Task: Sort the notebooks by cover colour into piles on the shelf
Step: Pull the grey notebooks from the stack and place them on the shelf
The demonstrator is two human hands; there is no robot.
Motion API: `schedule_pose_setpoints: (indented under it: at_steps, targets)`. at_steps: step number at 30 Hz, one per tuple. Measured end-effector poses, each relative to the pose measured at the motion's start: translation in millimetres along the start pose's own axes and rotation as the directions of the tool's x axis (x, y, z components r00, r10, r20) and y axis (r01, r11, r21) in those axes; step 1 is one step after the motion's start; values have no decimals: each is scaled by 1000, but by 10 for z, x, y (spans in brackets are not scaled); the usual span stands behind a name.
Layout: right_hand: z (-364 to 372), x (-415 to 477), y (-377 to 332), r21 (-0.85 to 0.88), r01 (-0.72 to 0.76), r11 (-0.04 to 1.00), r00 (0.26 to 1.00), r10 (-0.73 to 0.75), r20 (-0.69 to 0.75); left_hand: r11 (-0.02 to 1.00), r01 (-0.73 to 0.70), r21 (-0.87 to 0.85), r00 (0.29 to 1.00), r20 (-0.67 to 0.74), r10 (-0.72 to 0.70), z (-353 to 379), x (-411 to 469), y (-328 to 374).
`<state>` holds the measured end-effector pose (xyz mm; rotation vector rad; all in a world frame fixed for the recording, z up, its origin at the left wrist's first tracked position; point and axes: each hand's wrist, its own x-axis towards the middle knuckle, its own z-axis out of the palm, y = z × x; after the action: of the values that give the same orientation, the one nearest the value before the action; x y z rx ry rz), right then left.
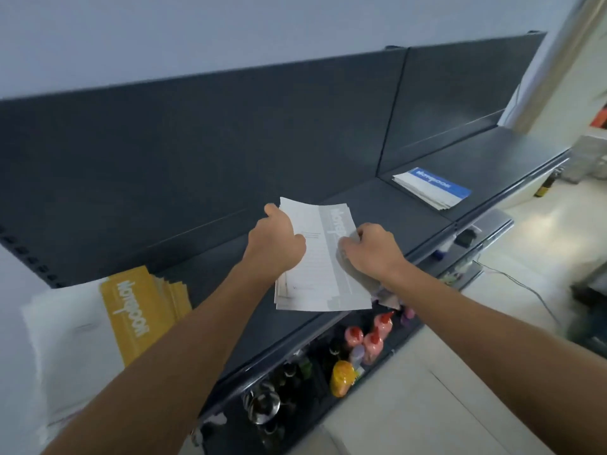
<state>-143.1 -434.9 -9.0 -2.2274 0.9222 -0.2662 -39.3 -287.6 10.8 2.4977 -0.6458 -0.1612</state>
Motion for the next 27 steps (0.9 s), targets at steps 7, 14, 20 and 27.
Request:
schedule_pose_setpoints:
  at_steps: [7, 14, 20, 27]
  targets:
    - [-859, 477, 961, -79, -42, 996, 992, 33, -119, 994, -96, 45, 993, 78, 93, 853, 336, 1200]
    - [-1688, 987, 1842, -91, -60, 994, 984, 44, -173, 989, -117, 87, 986, 126, 105, 1666, 668, 2322]
    - [-2160, 1339, 2359, -38, -100, 994, 975, 91, -201, 987, -148, 70, 974, 182, 133, 2101, 952, 2953]
    - [-2539, 1812, 2766, -16, -164, 986, 959, 156, -235, 971, -214, 111, 956, 230, 184, 2503, 1392, 3538]
